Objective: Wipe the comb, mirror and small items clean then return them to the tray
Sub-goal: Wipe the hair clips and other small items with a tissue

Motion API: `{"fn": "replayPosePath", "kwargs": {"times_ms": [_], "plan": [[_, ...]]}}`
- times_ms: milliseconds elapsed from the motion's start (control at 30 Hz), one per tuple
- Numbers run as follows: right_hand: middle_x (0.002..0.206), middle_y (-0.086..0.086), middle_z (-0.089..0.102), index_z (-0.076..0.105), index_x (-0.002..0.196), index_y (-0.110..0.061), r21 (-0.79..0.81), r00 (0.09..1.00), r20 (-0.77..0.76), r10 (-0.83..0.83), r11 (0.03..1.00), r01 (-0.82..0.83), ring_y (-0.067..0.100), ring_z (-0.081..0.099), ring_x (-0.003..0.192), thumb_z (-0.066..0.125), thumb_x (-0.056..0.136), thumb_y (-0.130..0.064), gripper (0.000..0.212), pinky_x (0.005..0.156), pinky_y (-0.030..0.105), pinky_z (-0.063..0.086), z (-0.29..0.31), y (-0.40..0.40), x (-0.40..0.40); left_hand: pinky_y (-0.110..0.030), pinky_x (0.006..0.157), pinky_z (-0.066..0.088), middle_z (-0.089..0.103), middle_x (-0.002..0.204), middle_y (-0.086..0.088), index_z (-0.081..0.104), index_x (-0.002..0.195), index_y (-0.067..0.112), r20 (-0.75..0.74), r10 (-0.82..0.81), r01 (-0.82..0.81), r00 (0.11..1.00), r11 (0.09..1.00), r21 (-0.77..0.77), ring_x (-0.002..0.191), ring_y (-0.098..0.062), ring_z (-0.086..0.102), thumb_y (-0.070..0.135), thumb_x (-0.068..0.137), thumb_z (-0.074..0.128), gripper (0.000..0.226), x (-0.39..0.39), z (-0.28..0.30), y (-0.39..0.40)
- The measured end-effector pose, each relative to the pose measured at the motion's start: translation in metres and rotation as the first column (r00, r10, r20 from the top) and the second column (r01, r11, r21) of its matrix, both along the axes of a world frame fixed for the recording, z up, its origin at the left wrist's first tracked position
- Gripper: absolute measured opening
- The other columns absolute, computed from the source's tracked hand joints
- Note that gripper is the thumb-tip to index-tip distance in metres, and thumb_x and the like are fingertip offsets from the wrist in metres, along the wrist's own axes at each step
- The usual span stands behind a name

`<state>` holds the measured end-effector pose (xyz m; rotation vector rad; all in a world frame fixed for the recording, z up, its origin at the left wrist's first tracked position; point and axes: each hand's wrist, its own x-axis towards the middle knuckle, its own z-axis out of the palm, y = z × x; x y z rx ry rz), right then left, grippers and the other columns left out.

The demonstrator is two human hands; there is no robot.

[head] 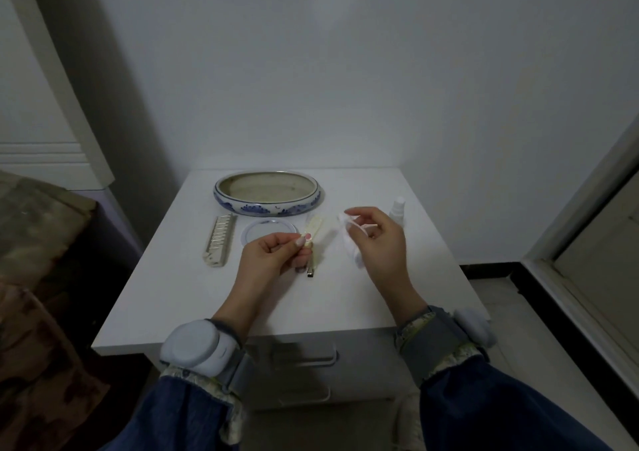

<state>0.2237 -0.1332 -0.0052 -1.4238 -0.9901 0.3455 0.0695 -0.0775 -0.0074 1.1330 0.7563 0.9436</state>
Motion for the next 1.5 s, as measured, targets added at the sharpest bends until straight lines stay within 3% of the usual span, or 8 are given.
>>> {"fn": "replayPosePath", "kwargs": {"times_ms": [167, 467, 533, 733, 967, 1133, 1233, 1500], "plan": [[0.083, 0.003, 0.064, 0.069, 0.084, -0.006, -0.105, 0.978, -0.116, 0.171, 0.977, -0.183, -0.011, 0.058, 0.064, 0.058, 0.083, 0.006, 0.017, 0.064, 0.003, 0.042, 0.009, -0.002, -0.007, -0.024, 0.069, 0.056, 0.070, 0.069, -0.011, 0.069, 0.082, 0.002, -0.004, 0.025, -0.025, 1.000, 1.000, -0.014, 0.062, -0.016, 0.063, 0.003, 0.085, 0.061, 0.008, 0.000, -0.002, 0.002], [0.074, 0.000, 0.064, 0.067, 0.089, 0.000, -0.099, 0.920, -0.308, 0.241, 0.954, -0.283, -0.009, 0.059, 0.059, 0.063, 0.082, 0.000, 0.008, 0.060, 0.006, 0.044, 0.012, -0.003, -0.008, -0.018, 0.064, 0.053, 0.065, 0.060, -0.002, 0.070, 0.080, 0.004, -0.165, -0.056, 0.070, 0.985, 0.994, 0.080, 0.056, -0.008, 0.058, 0.004, 0.081, 0.066, 0.004, 0.001, -0.003, -0.001], [0.077, 0.003, 0.064, 0.067, 0.088, -0.001, -0.114, 0.933, -0.261, 0.247, 0.952, -0.284, -0.006, 0.060, 0.062, 0.063, 0.083, -0.001, 0.007, 0.062, 0.006, 0.045, 0.011, -0.002, -0.007, -0.019, 0.065, 0.053, 0.066, 0.064, -0.005, 0.071, 0.083, 0.005, -0.186, -0.045, 0.066, 0.981, 0.992, 0.106, 0.059, -0.009, 0.059, 0.005, 0.080, 0.068, 0.004, 0.000, -0.002, -0.001], [0.077, -0.007, 0.055, 0.070, 0.081, -0.006, -0.262, 0.909, 0.289, 0.301, 0.938, -0.227, -0.001, 0.052, 0.074, 0.067, 0.081, -0.007, 0.003, 0.068, 0.006, 0.036, 0.004, 0.000, -0.008, -0.017, 0.067, 0.052, 0.071, 0.076, -0.004, 0.073, 0.086, 0.013, -0.252, 0.095, -0.017, 0.963, 0.956, 0.294, 0.067, -0.007, 0.062, 0.011, 0.079, 0.070, 0.007, -0.002, 0.001, 0.000], [0.076, -0.008, 0.056, 0.072, 0.082, -0.009, -0.269, 0.903, 0.288, 0.318, 0.932, -0.242, 0.001, 0.052, 0.073, 0.069, 0.079, -0.009, 0.004, 0.066, 0.008, 0.037, 0.003, 0.001, -0.010, -0.017, 0.062, 0.051, 0.068, 0.065, -0.006, 0.072, 0.078, 0.009, -0.253, 0.096, -0.009, 0.963, 0.947, 0.322, 0.058, -0.009, 0.061, 0.006, 0.079, 0.070, 0.003, -0.003, 0.003, -0.001], [0.079, -0.004, 0.057, 0.061, 0.083, -0.015, -0.061, 0.990, 0.124, 0.060, 0.997, -0.053, 0.000, 0.051, 0.066, 0.066, 0.080, -0.002, 0.015, 0.062, 0.006, 0.039, 0.004, 0.000, -0.006, -0.015, 0.062, 0.055, 0.070, 0.060, -0.002, 0.067, 0.082, 0.000, -0.064, 0.142, -0.138, 0.988, 0.988, 0.066, 0.058, -0.008, 0.067, -0.001, 0.082, 0.064, 0.003, -0.003, 0.003, 0.002], [0.082, -0.004, 0.056, 0.055, 0.094, -0.015, 0.071, 0.997, 0.006, 0.073, 0.995, -0.074, -0.002, 0.052, 0.070, 0.065, 0.080, 0.002, 0.023, 0.066, 0.010, 0.044, 0.010, -0.003, -0.009, -0.017, 0.066, 0.056, 0.072, 0.065, -0.004, 0.064, 0.082, 0.003, -0.013, 0.137, -0.137, 0.991, 0.990, -0.028, 0.066, -0.014, 0.070, -0.003, 0.083, 0.063, 0.006, -0.002, 0.001, 0.004], [0.082, 0.000, 0.059, 0.071, 0.087, -0.003, 0.058, 0.927, 0.349, 0.139, 0.984, -0.169, -0.008, 0.055, 0.080, 0.067, 0.076, 0.001, 0.012, 0.072, 0.007, 0.041, -0.005, 0.002, -0.019, -0.018, 0.061, 0.054, 0.067, 0.056, -0.004, 0.036, 0.079, 0.013, 0.003, 0.078, -0.078, 0.997, 0.993, 0.089, 0.057, -0.011, 0.067, -0.013, 0.083, 0.057, 0.034, 0.001, 0.002, -0.002]]}}
